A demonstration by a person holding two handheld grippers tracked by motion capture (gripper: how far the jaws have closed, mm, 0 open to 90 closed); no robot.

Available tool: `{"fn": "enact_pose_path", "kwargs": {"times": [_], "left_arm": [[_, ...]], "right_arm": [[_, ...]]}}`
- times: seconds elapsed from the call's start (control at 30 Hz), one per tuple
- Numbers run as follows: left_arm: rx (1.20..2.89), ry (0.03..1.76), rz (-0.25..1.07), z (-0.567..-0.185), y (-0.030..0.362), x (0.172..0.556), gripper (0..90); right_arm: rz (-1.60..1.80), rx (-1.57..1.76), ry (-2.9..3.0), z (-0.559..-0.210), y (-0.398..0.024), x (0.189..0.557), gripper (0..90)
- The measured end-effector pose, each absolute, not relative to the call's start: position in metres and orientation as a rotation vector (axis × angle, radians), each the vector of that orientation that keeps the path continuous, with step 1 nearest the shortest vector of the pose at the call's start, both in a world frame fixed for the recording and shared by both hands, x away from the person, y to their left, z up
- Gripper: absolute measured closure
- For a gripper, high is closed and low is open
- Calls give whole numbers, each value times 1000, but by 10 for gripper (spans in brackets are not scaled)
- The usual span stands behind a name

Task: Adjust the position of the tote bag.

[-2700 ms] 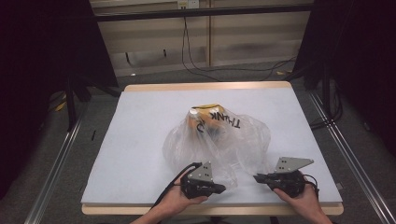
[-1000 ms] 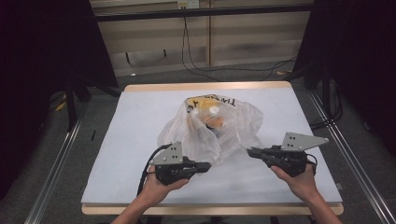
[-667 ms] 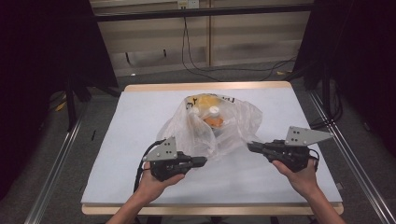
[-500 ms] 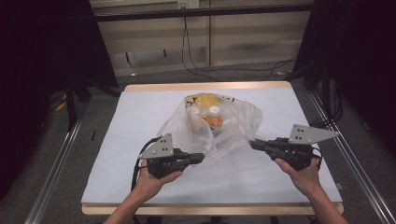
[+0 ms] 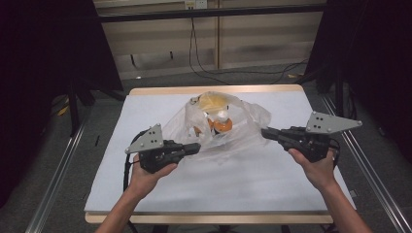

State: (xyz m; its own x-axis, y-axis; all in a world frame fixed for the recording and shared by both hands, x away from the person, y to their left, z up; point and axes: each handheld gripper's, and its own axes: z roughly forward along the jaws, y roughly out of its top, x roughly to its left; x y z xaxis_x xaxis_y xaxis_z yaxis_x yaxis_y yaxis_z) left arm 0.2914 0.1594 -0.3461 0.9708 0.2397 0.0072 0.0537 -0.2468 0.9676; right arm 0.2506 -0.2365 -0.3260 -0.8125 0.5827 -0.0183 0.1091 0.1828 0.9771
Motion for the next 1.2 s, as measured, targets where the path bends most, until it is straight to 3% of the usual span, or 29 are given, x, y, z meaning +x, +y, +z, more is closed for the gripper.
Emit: {"fn": "enact_pose_path", "kwargs": {"times": [1.2], "left_arm": [[1714,265,295,-291,184,329,900]], "right_arm": [[1705,646,1940,-273,-234,299,900]]}}
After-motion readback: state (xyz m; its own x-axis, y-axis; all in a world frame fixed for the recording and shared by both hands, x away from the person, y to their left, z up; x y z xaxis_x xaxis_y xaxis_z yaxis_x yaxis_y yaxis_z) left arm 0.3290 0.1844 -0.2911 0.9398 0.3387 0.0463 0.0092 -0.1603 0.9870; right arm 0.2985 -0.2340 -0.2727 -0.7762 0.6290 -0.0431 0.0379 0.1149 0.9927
